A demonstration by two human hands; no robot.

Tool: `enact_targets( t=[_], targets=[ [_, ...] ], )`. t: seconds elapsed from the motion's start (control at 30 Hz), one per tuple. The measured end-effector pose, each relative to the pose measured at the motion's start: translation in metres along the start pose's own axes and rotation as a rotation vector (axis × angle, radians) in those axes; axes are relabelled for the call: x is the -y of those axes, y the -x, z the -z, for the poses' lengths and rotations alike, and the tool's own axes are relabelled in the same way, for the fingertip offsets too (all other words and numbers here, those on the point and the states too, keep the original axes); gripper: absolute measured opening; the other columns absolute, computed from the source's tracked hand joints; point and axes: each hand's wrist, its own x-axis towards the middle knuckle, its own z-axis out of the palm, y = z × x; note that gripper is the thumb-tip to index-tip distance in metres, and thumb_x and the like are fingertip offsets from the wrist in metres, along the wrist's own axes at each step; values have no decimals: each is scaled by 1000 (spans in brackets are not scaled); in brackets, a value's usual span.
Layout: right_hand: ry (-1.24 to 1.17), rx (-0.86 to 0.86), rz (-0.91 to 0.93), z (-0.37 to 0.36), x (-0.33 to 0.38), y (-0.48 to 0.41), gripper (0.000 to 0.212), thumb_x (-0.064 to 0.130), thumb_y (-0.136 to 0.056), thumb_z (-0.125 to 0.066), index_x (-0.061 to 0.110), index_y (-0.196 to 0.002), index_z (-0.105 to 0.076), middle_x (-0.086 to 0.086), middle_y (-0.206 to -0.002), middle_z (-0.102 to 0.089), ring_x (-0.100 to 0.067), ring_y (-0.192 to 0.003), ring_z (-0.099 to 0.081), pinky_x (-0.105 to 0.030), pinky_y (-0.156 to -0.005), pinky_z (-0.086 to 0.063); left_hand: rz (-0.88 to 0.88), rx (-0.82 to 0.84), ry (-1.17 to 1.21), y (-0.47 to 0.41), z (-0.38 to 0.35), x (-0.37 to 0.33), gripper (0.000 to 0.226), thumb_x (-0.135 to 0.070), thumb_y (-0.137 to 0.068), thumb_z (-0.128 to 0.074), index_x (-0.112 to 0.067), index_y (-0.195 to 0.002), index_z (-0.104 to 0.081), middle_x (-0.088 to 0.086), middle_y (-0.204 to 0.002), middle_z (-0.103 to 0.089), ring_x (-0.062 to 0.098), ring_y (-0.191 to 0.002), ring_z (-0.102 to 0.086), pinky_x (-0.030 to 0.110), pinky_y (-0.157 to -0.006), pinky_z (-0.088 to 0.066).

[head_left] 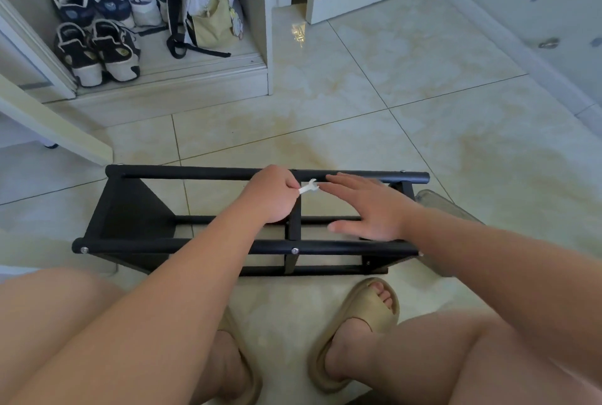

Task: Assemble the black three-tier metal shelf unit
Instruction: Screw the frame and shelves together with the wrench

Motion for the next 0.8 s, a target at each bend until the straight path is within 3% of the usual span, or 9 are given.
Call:
enact_targets(
  t=[0.13, 0.23, 0.43, 0.67, 0.8],
  targets=[
    [96, -16, -94, 32, -54, 47, 89, 79, -84, -26, 36, -160, -16, 6, -167, -21, -18, -154, -19, -41, -123, -21, -99, 8, 123, 0, -26, -47, 16, -16, -94, -58, -23, -91, -71, -1, -83, -65, 19, -71, -57, 26, -59, -40],
    [135, -30, -187, 32, -93, 85, 90, 78, -79, -14, 36, -160, -16, 7, -166, -23, -17, -152, -23, -40, -122, -23, -157, 14, 129, -13, -54, -80, 11, -20, -92, -62, -29, -86, -66, -8, -89, -65, 13, -80, -61, 25, -60, -40],
    [-32, -112, -423, -14, -163, 142, 62, 44, -101, -51, 33, -158, -28, 6, -160, -36, -19, -146, -33, -36, -117, -29, -302, 112, 29, -49, -122, -157, 13, -16, -92, -60, -26, -84, -62, -8, -88, -63, 14, -85, -59, 27, -67, -42],
    [-198, -44, -629, -89, -231, 155, 47, 39, -102, -48, 30, -149, -45, 2, -145, -54, -25, -131, -51, -39, -102, -45, -314, 330, -304, -120, -231, -209, 16, -5, -88, -55, -14, -88, -69, 6, -89, -64, 25, -76, -52, 35, -69, -49],
    [-257, 1, -658, -121, -259, 146, 43, 37, -102, -50, 25, -144, -50, 0, -139, -57, -25, -129, -51, -38, -99, -45, -253, 469, -487, -156, -281, -215, 23, -11, -94, -59, -6, -115, -67, 12, -115, -68, 31, -103, -64, 39, -92, -54]
  ],
)
